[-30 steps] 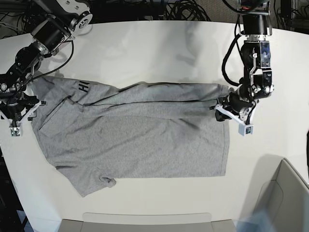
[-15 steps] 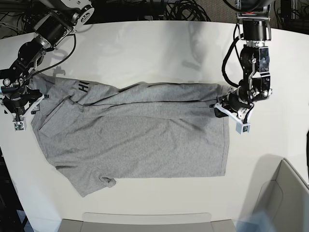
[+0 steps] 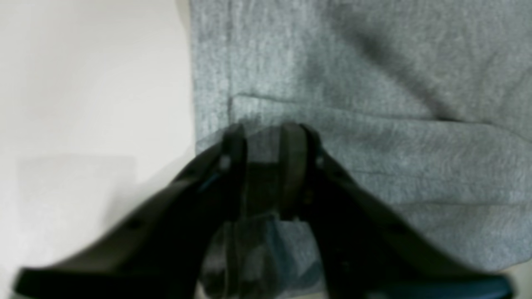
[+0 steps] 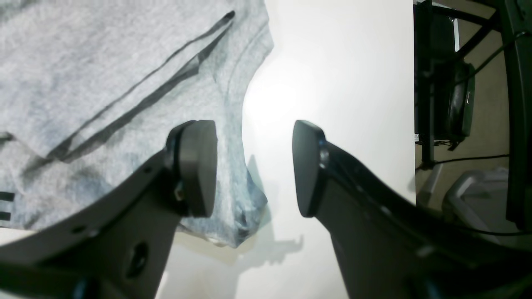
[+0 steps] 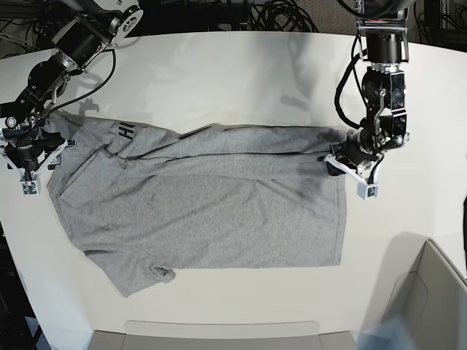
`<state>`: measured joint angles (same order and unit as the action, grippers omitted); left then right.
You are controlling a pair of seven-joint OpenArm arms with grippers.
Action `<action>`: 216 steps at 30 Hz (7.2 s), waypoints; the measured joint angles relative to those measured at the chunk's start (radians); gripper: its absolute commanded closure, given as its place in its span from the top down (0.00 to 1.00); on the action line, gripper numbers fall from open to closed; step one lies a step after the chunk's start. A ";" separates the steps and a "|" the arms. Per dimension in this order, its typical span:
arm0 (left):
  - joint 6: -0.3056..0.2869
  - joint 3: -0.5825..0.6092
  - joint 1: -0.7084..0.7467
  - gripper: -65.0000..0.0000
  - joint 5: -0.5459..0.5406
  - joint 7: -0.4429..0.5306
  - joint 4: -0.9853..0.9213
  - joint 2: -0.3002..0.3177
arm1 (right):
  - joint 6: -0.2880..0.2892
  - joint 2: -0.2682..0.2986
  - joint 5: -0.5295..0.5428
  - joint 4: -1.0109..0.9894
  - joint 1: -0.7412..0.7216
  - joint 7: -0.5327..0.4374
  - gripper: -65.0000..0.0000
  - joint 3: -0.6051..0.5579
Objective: Fold the T-shirt properly
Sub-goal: 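Open the right gripper and raise it away from the shirt, then regrasp the folded edge with the right gripper near the sleeve, then pull the folded edge with both grippers to straighten the shirt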
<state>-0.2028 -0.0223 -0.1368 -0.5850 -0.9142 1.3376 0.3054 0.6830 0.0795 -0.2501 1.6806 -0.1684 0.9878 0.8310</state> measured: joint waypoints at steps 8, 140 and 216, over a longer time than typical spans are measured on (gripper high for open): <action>0.005 -0.004 0.001 0.00 -0.002 -0.024 0.028 0.002 | 0.000 0.000 0.000 0.000 0.000 0.000 0.45 0.000; -0.223 -0.366 0.286 0.47 0.010 -0.137 0.309 -0.158 | 0.000 0.239 0.288 -0.571 -0.058 0.327 0.45 0.161; -0.431 -0.606 0.593 0.00 -0.097 0.080 0.053 0.097 | 0.000 -0.175 -0.471 -0.084 0.142 0.380 0.00 -0.111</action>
<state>-0.6334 -0.6285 0.4564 -0.6815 -0.8341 1.3911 0.4026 0.6827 -0.0959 -0.7212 1.5967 -0.0269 1.3682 0.7197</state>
